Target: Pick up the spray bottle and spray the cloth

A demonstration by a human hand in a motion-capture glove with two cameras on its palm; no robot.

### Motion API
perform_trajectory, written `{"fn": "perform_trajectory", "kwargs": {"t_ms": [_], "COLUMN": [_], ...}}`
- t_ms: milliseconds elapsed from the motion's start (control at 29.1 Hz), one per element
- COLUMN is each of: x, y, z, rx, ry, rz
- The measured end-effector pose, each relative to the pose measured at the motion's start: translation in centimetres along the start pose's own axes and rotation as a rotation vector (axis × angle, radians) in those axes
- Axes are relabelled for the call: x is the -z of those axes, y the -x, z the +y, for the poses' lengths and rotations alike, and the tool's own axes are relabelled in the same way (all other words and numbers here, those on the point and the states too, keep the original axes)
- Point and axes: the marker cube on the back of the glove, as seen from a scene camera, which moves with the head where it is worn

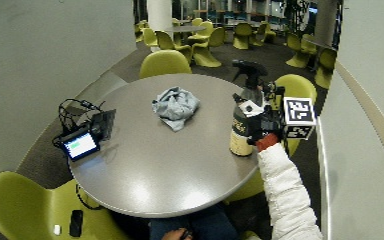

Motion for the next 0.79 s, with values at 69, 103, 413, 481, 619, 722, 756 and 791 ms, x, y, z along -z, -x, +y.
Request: {"fn": "perform_trajectory", "kwargs": {"t_ms": [69, 103, 413, 481, 619, 722, 756, 791], "x": [1.0, 1.4, 3.0, 3.7, 4.6, 4.5, 4.4, 4.2], "y": [-0.3, -0.1, 1.6, 1.1, -0.6, -1.4, -1.5, -1.4], "z": [-0.2, -0.2, -3.7, -4.7, -5.5, -5.6, -5.7, -5.8], "rx": [-0.016, -0.023, 0.017, 0.034, 0.069, 0.112, 0.129, 0.145], "ry": [0.000, -0.003, 0.082, 0.104, 0.176, 0.222, 0.230, 0.235], "rz": [0.035, 0.070, 0.709, 0.907, 1.321, 1.500, 1.539, 1.572]}}
